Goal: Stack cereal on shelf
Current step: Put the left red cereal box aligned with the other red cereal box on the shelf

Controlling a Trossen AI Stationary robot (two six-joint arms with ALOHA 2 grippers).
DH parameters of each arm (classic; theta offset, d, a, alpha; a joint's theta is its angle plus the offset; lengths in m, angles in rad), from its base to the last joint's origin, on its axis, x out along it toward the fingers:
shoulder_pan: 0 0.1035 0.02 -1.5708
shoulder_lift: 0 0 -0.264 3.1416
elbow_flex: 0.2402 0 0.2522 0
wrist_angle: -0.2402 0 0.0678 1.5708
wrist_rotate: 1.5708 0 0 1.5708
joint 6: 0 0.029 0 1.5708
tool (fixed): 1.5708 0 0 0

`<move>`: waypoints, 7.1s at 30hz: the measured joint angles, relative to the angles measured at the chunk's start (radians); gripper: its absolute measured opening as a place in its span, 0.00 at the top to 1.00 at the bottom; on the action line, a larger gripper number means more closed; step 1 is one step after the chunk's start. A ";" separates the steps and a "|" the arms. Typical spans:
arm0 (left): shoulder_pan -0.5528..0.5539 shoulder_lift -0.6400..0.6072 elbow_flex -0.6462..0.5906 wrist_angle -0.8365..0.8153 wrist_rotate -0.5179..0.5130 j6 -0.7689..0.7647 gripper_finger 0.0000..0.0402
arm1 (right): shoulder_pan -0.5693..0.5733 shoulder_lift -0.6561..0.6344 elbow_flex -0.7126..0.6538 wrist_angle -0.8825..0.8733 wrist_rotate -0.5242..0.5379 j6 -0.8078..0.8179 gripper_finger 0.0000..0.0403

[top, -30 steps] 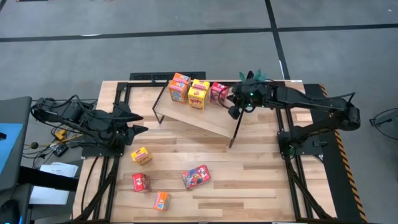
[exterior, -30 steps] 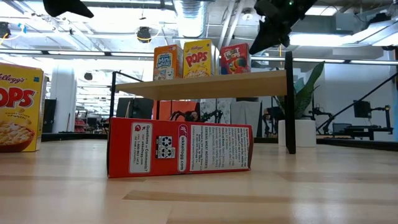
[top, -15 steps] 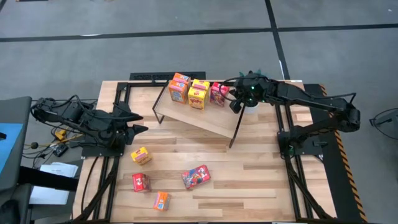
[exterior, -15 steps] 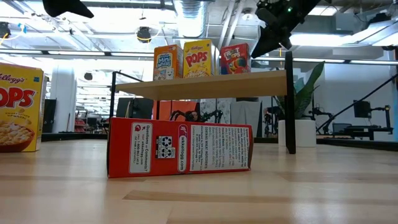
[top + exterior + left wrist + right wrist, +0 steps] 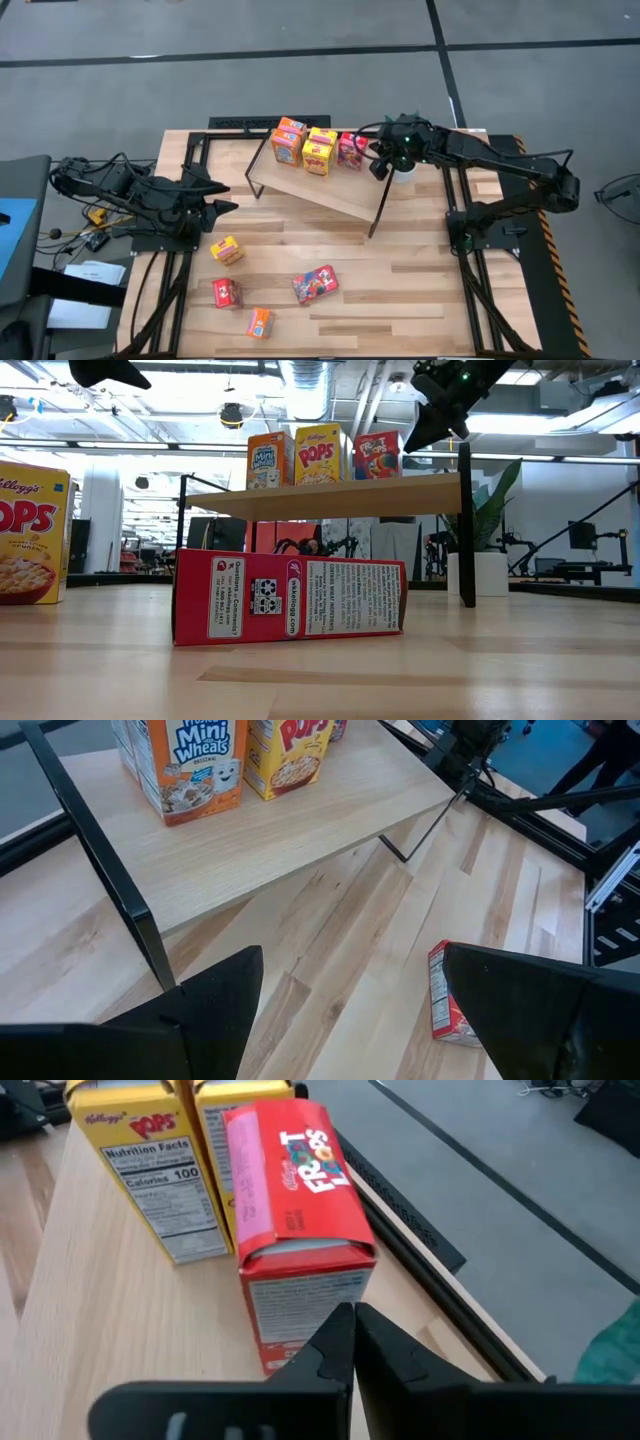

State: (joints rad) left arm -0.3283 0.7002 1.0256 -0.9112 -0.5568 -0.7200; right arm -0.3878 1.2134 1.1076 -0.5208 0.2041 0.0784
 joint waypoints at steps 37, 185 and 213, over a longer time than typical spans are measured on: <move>-0.028 0.000 0.000 -0.140 0.503 -0.072 0.25 | 0.744 0.646 0.596 0.217 -0.176 0.202 0.27; -0.274 1.021 -0.230 0.656 -0.106 0.645 0.25 | 0.557 0.891 0.850 -0.221 -0.294 -0.540 0.27; -0.286 0.986 -0.233 0.553 -0.136 0.523 0.25 | 0.502 0.902 0.853 -0.204 -0.383 -0.383 0.27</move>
State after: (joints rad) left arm -0.6147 1.6859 0.7929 -0.3584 -0.6930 -0.1970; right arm 0.1143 2.1155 1.9602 -0.7250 -0.1787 -0.3042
